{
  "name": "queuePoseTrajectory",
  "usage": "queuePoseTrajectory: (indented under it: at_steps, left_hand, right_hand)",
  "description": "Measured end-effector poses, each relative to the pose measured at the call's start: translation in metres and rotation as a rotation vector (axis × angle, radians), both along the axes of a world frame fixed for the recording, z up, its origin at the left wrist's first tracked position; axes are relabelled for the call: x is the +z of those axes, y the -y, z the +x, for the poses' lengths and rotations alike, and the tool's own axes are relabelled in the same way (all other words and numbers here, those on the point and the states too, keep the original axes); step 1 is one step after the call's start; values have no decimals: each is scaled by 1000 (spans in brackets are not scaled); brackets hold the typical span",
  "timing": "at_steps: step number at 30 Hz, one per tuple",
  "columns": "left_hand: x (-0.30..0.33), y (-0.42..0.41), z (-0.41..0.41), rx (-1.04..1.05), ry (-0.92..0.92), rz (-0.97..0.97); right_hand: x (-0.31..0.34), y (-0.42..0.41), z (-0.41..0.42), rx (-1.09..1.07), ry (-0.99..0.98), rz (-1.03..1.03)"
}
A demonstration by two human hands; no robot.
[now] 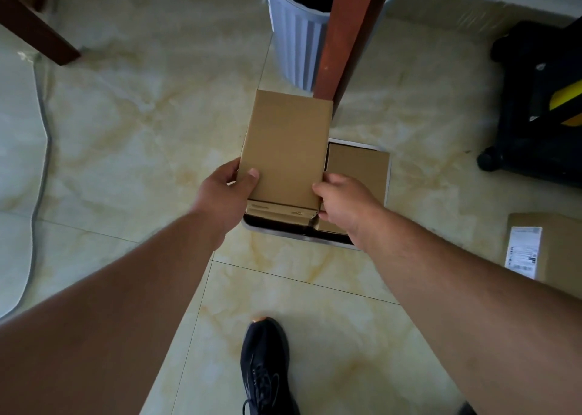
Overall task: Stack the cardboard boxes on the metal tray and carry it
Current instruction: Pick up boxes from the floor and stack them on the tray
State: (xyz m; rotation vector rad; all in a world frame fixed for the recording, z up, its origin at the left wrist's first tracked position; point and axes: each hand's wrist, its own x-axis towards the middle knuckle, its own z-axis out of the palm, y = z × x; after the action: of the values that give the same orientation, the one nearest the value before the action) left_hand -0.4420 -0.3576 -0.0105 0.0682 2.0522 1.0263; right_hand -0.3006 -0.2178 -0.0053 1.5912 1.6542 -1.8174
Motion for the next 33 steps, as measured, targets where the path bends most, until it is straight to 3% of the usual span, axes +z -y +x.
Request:
queuePoseTrajectory:
  at_steps: [29, 33]
  left_hand:
    - [-18, 9, 6, -104, -16, -165]
    - [-3, 0, 14, -94, -131, -238]
  right_hand:
    - [-23, 10, 10, 63, 28, 28]
    - [-13, 8, 13, 62, 11, 60]
